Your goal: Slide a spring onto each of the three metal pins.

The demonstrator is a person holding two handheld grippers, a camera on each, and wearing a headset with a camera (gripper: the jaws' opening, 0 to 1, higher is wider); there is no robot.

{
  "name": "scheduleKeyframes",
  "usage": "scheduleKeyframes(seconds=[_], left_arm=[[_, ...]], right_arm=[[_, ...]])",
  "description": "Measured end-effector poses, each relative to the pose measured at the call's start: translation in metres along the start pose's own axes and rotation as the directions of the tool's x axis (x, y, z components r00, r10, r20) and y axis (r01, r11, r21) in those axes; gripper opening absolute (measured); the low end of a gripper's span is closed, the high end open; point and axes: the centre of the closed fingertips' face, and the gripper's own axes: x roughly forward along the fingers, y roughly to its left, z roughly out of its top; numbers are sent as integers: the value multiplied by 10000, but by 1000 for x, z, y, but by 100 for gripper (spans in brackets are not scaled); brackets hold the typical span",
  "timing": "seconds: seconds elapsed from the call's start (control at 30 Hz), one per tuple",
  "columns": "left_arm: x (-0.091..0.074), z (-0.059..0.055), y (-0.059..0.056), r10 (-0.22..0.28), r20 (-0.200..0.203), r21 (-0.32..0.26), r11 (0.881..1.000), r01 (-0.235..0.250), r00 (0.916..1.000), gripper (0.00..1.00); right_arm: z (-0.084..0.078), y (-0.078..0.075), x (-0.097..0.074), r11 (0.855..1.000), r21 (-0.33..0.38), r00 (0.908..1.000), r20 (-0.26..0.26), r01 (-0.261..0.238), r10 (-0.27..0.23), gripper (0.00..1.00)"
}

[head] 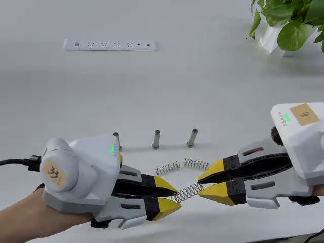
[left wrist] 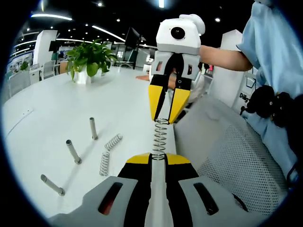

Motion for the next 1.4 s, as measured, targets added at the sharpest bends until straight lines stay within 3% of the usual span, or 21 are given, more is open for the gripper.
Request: scheduleKeyframes(seconds=[0.27,0.93,1.0,1.1,1.2,1.3,1.4], left_arm=[[6,-5,0,-13,-275,-108,9999,10,9996,7],[5,-8,-1,179,-95,-334,9993,-182,9998,6],[5,-9,-1,205,-132,-277,9994,-208,9997,6],[6,-12,-2,259,-362,77,9996,-256,9990,6],[8,-16,-2,304,-653,333,9990,-282,9974,6],[9,-22,0,498,-1077,889,9952,-403,9929,6],[12,-22,0,558,-1176,1087,9931,-430,9915,6]], right_arm=[[5,1,5,9986,-524,9997,-249,-67,55,6],[2,0,7,9948,-1022,9975,-708,-50,-23,6],[1,-1,7,9945,-1046,9973,-735,10,-88,10],[2,-4,7,9937,-1110,9966,-785,159,-247,24],[-2,-6,6,9910,-1336,9929,-1167,69,-227,24],[-10,-6,7,9858,-1668,9822,-1871,-164,-153,25],[-15,-7,10,9821,-1842,9743,-2254,-395,-30,24]])
